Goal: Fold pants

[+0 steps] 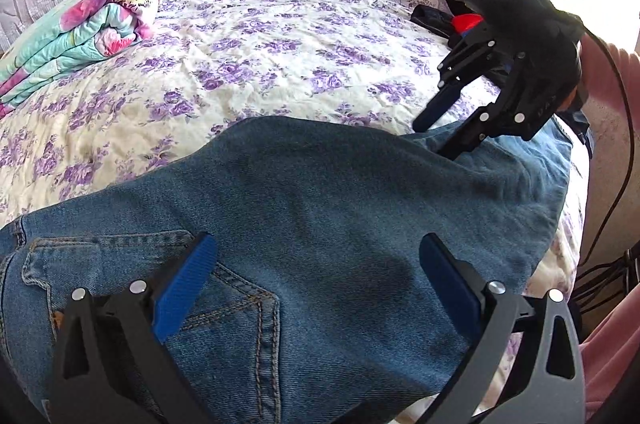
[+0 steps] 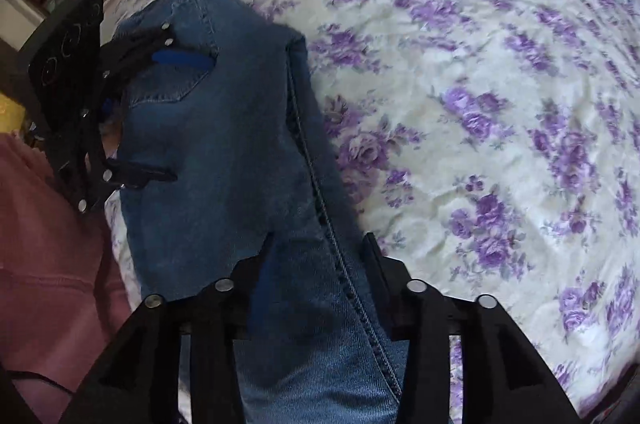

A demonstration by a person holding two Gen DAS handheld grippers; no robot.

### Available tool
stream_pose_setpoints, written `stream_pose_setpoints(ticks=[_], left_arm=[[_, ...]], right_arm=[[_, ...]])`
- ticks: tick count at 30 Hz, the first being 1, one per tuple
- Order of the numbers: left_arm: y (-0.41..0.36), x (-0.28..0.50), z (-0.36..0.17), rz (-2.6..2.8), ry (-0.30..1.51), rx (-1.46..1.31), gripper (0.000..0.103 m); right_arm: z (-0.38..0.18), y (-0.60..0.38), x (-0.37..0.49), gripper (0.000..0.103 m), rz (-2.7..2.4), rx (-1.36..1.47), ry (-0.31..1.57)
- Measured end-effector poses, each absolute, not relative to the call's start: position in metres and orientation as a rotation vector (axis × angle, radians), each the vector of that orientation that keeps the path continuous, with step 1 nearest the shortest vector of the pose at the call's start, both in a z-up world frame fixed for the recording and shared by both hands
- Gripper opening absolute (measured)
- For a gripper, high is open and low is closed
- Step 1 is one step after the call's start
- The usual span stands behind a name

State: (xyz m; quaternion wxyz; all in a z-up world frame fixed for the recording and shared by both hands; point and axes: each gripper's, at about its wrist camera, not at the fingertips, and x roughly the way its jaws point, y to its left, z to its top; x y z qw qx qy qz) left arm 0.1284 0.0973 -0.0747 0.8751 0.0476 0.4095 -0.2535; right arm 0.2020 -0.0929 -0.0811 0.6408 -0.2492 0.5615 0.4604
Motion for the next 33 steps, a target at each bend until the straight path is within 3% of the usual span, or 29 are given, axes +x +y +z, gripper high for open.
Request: stream_pose_setpoints(ticks=[4,11,15,19,27,30,33], left_arm=[[0.095,0.129,-0.073,-0.513,0.869,0.118,0.099],[0.088,0.127,-0.033,-0.568,0.847,0.09,0.099],[0.054,0.127,-0.046,-0.641,0.911,0.101,0.098],[0.03,0.131,-0.088,-0.527,0.989,0.208,0.097],[0.025,0.13,-0.088,-0.489,0.995,0.251,0.099],[0.026,0.132,-0.086,-0.486,1.0,0.237,0.099],[0.028,0.131,-0.079,-0.458,0.999,0.224,0.097]], right_arm=[[-0.08,-0.097,0.197,0.039,1.069,-0.611,1.309],[-0.075,-0.107,0.182,0.016,1.034,-0.68,1.218],[-0.067,-0.113,0.173,0.001,0.993,-0.713,1.137],[-0.054,-0.125,0.172,0.001,0.956,-0.685,1.069],[-0.066,-0.127,0.174,0.002,0.881,-0.655,1.061],[-0.068,-0.132,0.177,0.008,0.828,-0.601,1.063],[-0.03,-0.166,0.168,0.014,0.763,-0.485,0.956]])
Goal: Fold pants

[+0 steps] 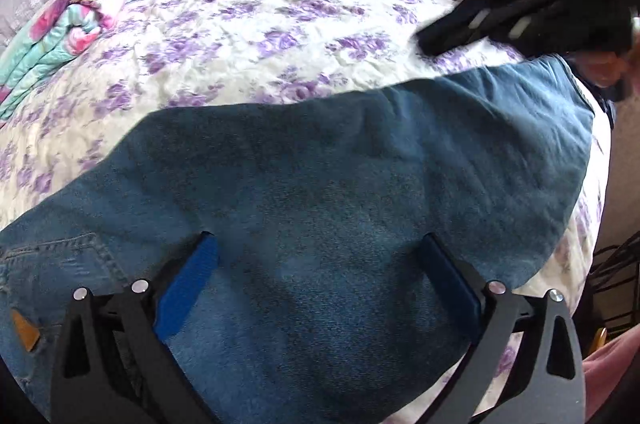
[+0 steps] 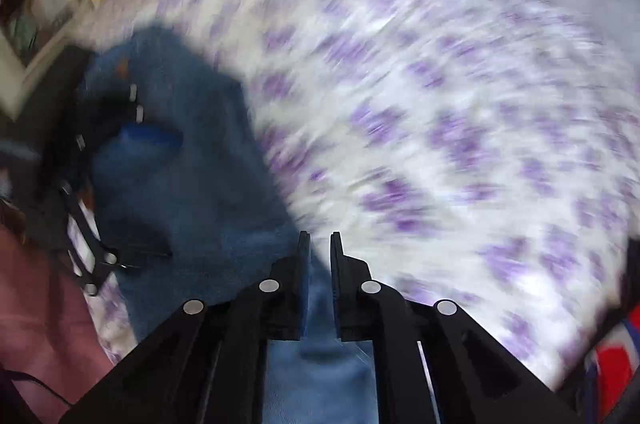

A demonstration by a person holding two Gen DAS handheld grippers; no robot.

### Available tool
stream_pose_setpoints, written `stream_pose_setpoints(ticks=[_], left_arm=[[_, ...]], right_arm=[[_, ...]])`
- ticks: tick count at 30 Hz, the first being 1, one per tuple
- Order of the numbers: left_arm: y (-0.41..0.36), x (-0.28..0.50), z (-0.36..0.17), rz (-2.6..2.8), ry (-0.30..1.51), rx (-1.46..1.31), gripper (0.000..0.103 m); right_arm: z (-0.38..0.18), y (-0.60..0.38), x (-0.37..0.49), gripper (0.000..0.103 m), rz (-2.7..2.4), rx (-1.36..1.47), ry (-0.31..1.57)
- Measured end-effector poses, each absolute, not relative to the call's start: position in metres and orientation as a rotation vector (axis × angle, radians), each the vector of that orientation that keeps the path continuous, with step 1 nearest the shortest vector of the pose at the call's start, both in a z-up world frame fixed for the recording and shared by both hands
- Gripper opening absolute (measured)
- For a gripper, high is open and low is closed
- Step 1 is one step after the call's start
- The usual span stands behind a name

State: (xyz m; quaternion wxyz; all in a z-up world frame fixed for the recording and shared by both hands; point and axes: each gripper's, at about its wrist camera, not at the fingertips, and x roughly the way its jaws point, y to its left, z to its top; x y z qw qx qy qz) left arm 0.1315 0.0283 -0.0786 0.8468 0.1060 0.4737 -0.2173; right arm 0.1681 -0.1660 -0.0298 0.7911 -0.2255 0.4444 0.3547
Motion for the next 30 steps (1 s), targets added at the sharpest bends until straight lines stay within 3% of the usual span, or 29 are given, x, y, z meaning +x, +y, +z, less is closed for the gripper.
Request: stream_pose_setpoints(ticks=[4,9,14,21,23,26,28,30], left_arm=[[0.025,0.115,-0.048,-0.523,0.909,0.175,0.097],[-0.019,0.104,-0.037,-0.672,0.856,0.204,0.097],[-0.034,0.153,-0.084,-0.545,1.053,0.179,0.099],[-0.05,0.143,-0.04,-0.595,0.977,0.184,0.098],[-0.066,0.142,-0.034,-0.63,0.944,0.205,0.098],[-0.1,0.161,-0.055,-0.573,0.965,0.29,0.098],[-0.11,0.181,-0.075,-0.497,0.993,0.313,0.099],[-0.103,0.199,-0.082,-0.514,1.056,0.213,0.099]], right_arm=[[-0.005,-0.224,0.137,0.018,0.673,-0.364,0.905],[-0.031,-0.286,0.095,0.033,0.579,-0.274,0.913],[-0.087,-0.34,0.095,0.034,0.331,-0.23,0.96],[-0.062,-0.375,0.087,0.04,0.389,0.013,0.817],[-0.072,-0.379,0.105,0.037,0.348,0.023,0.848],[-0.091,-0.391,0.138,0.011,0.3,0.083,0.905],[-0.089,-0.4,0.139,0.01,0.303,0.138,0.9],[-0.083,-0.406,0.131,0.016,0.31,0.201,0.881]])
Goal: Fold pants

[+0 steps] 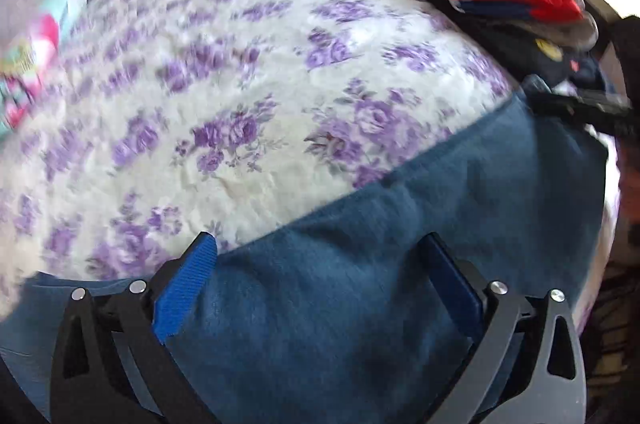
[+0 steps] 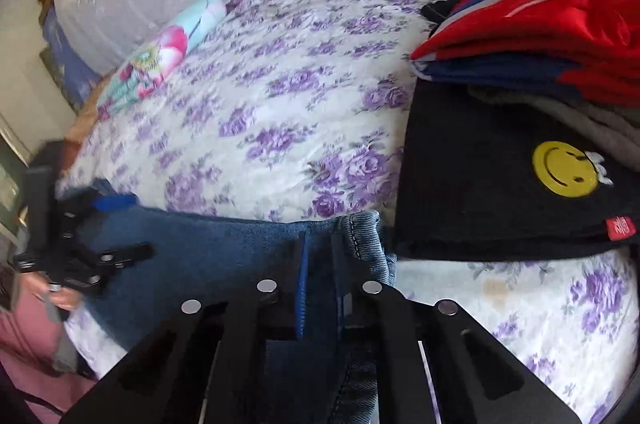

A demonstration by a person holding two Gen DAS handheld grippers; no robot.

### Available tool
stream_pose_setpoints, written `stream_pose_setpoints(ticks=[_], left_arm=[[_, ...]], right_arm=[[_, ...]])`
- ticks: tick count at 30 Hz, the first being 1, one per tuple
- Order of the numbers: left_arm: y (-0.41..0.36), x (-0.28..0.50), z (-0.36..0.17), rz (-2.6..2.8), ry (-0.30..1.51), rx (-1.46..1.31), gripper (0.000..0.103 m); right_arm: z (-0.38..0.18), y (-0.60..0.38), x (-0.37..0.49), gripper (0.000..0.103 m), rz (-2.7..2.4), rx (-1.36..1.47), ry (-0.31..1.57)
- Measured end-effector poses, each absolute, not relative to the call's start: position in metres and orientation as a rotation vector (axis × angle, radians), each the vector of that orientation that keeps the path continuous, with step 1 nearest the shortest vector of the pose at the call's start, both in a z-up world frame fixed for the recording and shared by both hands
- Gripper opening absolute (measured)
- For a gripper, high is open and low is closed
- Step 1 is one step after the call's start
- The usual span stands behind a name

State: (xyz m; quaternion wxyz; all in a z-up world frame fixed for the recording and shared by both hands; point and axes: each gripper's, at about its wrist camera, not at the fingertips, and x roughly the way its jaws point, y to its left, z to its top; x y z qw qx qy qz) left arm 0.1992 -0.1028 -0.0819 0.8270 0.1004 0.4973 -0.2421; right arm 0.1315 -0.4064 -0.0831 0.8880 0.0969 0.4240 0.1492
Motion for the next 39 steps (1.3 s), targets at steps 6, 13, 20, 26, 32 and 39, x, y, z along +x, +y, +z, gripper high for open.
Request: stream_pose_setpoints(ticks=[6,13,20,26,32,39], left_arm=[[-0.091,0.18,-0.045,-0.484,0.956,0.18,0.098],[-0.095,0.158,-0.079,-0.424,0.956,0.267,0.099],[-0.084,0.146,-0.068,-0.357,0.923,0.255,0.099],[-0.062,0.135,-0.056,-0.321,0.904,0.233,0.099],[-0.046,0.123,-0.073,-0.282,0.903,0.209,0.099],[-0.025,0.102,-0.069,-0.313,0.861,0.136,0.099]], right_arm=[[-0.057,-0.381,0.071,0.039,0.368,0.168,0.751],[-0.107,-0.37,0.062,0.043,0.251,0.077,0.791],[-0.074,-0.339,0.043,0.052,0.284,0.055,0.699],[-0.063,-0.294,0.019,0.053,0.342,-0.049,0.641],[-0.084,-0.265,0.013,0.068,0.264,-0.076,0.626],[-0.089,-0.269,-0.008,0.07,0.183,-0.058,0.602]])
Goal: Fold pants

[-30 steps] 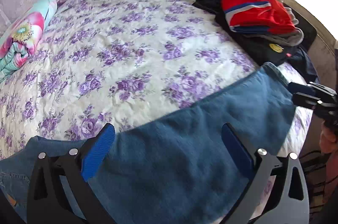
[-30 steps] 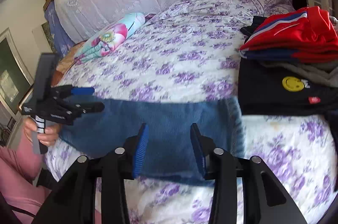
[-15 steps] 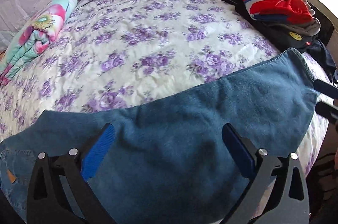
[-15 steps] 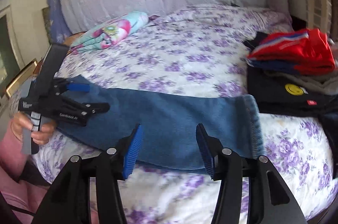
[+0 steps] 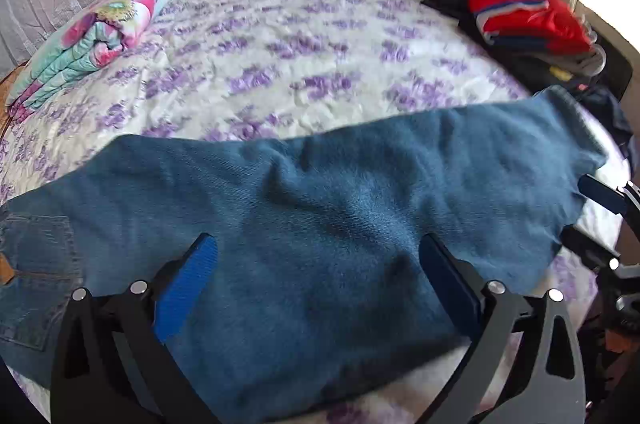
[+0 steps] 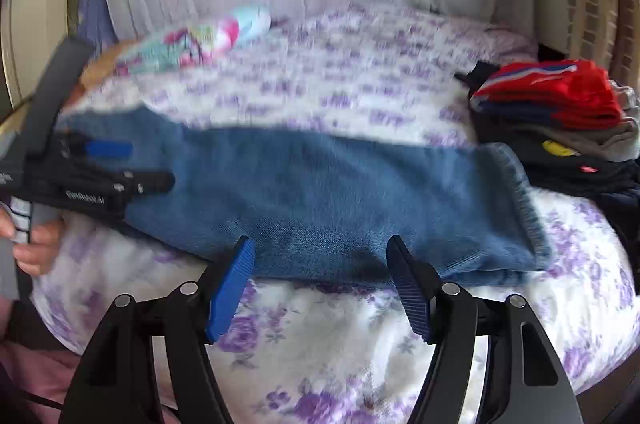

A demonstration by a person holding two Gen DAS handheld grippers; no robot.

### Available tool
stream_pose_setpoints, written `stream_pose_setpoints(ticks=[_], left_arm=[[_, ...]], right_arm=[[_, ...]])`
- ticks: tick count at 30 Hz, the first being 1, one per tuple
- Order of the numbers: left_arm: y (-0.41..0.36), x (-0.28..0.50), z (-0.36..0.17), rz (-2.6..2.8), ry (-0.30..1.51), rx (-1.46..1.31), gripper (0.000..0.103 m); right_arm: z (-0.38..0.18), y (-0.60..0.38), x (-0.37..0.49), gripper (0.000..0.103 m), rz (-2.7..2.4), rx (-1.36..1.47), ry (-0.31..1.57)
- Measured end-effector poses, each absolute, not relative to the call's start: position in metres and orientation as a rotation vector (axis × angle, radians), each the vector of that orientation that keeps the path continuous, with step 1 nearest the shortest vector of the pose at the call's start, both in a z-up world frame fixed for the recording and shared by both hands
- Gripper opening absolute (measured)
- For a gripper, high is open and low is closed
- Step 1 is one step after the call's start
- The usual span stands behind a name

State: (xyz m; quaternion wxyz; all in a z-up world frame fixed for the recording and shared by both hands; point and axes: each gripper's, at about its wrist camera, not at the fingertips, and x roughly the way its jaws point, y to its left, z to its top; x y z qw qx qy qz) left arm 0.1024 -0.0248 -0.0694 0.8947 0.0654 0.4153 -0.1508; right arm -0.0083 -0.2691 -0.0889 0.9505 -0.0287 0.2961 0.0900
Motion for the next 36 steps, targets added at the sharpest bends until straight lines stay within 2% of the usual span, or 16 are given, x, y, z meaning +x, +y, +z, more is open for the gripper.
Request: stream_pose_setpoints(ticks=[4,8,11,16,21,25,27,28,29,30,33,35,36], left_arm=[[0.01,0.093,-0.056,-0.176,0.793,0.14,0.099],[0.049,0.097,-0.085,-0.142,0.878,0.106,0.099],[0.033,0.084,-0.075,-0.095,0.833,0.2,0.099],[-0.003,0.073,-0.034,-0.305,0.753,0.086,0.099],[-0.076,0.066,-0.037,-0.475,0.731,0.141,0.099],[-0.124,0.071,-0.058,-0.513,0.751,0.143,0.098],[-0.139,0.075,-0.078,-0.513,0.825,0.108,0.091],[-0.142,0.074,-0.083,-0.481,0.823,0.102,0.091],[-0.145,0.067,-0.083,-0.453,0.787,0.106,0.09],[-0.148,0.059,-0.081,-0.448,0.755,0.105,0.084],[-0.156,0.044,-0.08,-0.471,0.705,0.119,0.082],[-0.161,0.037,-0.088,-0.472,0.701,0.149,0.082],[-0.163,0.035,-0.091,-0.466,0.695,0.168,0.085]], right_arm=[[-0.075,-0.297,-0.039,0.074,0.135,0.126,0.546],[-0.089,-0.322,-0.051,0.074,0.065,0.227,0.556],[-0.096,-0.336,-0.047,0.074,0.033,0.303,0.566],[-0.106,-0.373,-0.034,0.074,0.053,0.604,0.562],[-0.129,-0.402,-0.019,0.073,0.029,0.834,0.583],[-0.131,-0.403,-0.012,0.073,0.005,0.845,0.586],[-0.131,-0.4,-0.007,0.073,-0.009,0.835,0.588],[-0.13,-0.398,-0.005,0.073,-0.013,0.824,0.586],[-0.13,-0.396,-0.004,0.073,-0.017,0.809,0.583],[-0.131,-0.395,-0.003,0.072,-0.023,0.799,0.58],[-0.131,-0.393,0.004,0.069,-0.032,0.786,0.574],[-0.133,-0.396,0.006,0.063,-0.038,0.804,0.571],[-0.134,-0.398,0.006,0.057,-0.042,0.81,0.571]])
